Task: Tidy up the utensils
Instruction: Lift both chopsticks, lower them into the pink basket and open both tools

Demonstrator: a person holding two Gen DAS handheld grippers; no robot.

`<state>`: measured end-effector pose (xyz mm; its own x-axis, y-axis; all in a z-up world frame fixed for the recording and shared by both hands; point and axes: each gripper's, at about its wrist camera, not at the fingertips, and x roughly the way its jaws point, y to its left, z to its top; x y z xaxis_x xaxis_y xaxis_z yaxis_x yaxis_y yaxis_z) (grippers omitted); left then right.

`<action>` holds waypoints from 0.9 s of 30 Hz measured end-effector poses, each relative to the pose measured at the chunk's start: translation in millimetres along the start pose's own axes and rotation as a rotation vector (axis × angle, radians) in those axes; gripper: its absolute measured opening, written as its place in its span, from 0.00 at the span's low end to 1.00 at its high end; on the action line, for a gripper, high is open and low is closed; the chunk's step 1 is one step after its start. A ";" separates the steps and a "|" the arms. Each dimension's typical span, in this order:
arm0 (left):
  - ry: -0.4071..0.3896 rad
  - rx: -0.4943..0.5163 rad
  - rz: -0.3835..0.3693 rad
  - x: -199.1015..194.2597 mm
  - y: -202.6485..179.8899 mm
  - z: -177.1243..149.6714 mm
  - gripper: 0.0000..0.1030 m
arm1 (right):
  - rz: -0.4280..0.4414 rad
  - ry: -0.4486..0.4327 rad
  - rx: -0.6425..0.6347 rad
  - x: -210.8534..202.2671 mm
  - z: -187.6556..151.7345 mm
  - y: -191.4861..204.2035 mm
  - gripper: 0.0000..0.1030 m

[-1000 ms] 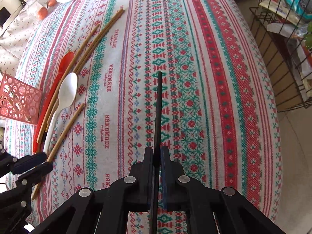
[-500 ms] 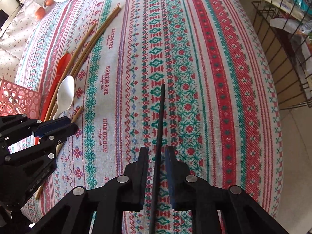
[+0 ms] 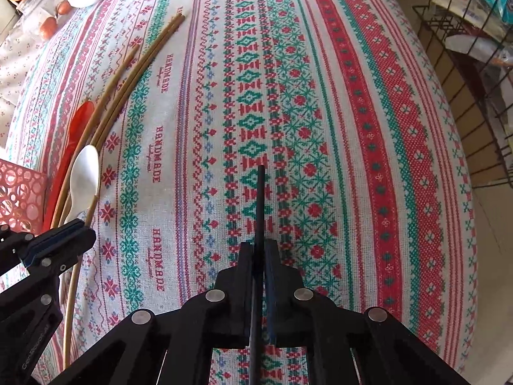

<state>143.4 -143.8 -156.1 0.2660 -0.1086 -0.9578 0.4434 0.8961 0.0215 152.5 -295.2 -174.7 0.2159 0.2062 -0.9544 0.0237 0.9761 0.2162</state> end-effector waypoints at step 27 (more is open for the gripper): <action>-0.638 -0.185 -0.173 -219.4 74.9 -98.7 0.05 | 0.112 -0.543 -0.193 -167.3 -50.1 92.4 0.05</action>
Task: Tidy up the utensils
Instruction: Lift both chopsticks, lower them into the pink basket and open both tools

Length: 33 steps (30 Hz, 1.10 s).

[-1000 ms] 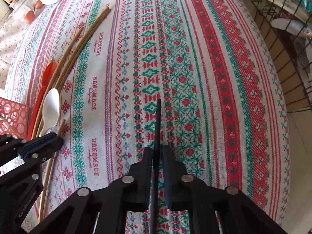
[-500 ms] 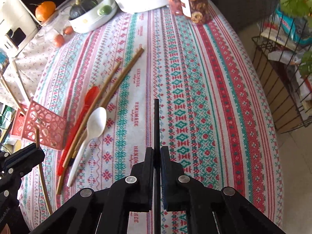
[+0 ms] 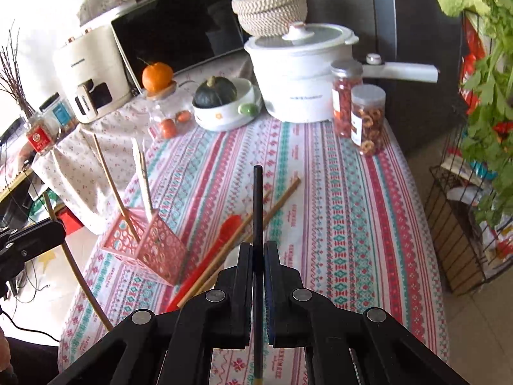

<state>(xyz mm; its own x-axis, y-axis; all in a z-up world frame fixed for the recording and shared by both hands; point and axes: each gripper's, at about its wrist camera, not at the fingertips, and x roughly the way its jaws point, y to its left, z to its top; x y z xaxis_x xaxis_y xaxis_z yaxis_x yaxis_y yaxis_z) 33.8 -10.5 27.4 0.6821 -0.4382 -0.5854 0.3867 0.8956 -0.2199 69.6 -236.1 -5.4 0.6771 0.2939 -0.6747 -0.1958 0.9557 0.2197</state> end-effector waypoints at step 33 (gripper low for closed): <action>-0.371 -0.160 0.242 -17.1 93.5 35.4 0.05 | 0.267 -0.162 -0.018 14.7 66.9 87.5 0.05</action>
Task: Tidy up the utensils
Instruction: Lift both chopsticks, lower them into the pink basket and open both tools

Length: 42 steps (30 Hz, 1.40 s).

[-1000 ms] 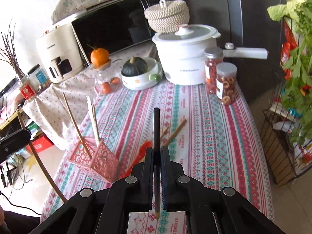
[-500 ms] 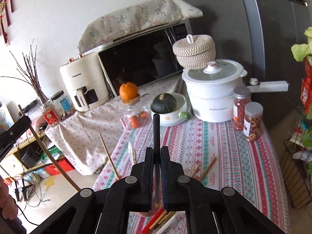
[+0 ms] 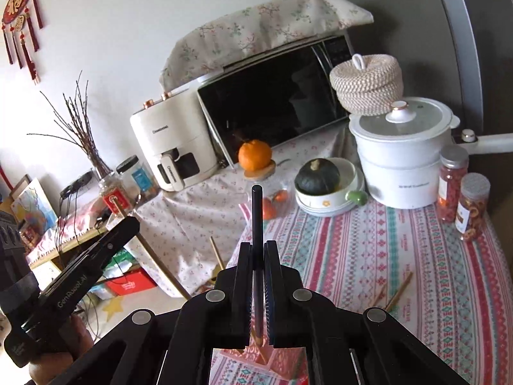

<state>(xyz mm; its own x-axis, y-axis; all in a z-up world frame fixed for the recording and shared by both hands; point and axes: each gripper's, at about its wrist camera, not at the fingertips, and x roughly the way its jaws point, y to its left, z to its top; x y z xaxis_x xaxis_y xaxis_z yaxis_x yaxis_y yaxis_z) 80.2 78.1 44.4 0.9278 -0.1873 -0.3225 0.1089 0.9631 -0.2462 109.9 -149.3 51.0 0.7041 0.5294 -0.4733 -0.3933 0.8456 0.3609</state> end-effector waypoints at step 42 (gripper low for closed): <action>0.326 0.036 0.034 69.3 7.0 -45.3 0.14 | 0.126 0.198 0.158 84.8 -13.4 -38.3 0.21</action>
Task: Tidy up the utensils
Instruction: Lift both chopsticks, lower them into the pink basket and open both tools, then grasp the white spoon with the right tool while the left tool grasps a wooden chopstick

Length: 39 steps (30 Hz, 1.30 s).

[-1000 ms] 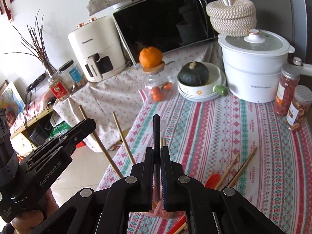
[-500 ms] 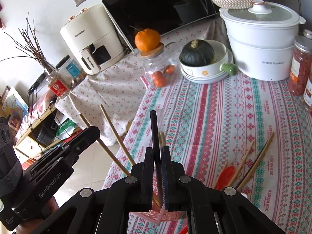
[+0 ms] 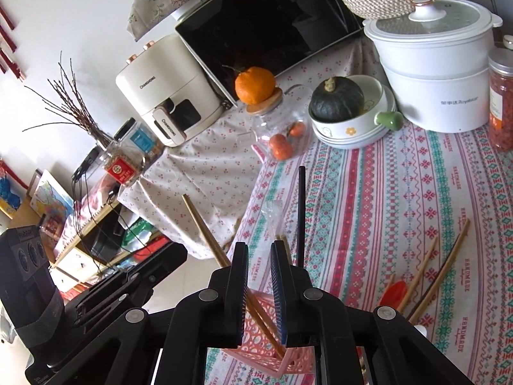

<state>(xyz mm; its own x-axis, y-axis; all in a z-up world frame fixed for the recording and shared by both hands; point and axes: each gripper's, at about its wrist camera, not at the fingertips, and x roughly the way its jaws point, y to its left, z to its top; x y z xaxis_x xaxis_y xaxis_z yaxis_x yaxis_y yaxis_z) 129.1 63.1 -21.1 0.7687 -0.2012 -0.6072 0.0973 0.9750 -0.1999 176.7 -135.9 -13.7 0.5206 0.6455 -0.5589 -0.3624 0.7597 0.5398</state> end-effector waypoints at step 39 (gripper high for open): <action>0.347 0.039 0.002 3.8 -3.4 -56.6 0.78 | -0.532 0.415 0.092 66.8 -83.0 -111.4 0.71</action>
<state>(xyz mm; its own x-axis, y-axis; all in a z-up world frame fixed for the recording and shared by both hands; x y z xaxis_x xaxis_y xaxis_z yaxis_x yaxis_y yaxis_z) 95.9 53.7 -66.2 0.5087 -0.2131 -0.8341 0.1256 0.9769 -0.1730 187.7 -170.9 -163.4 0.2633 0.1761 -0.9485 -0.0622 0.9842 0.1655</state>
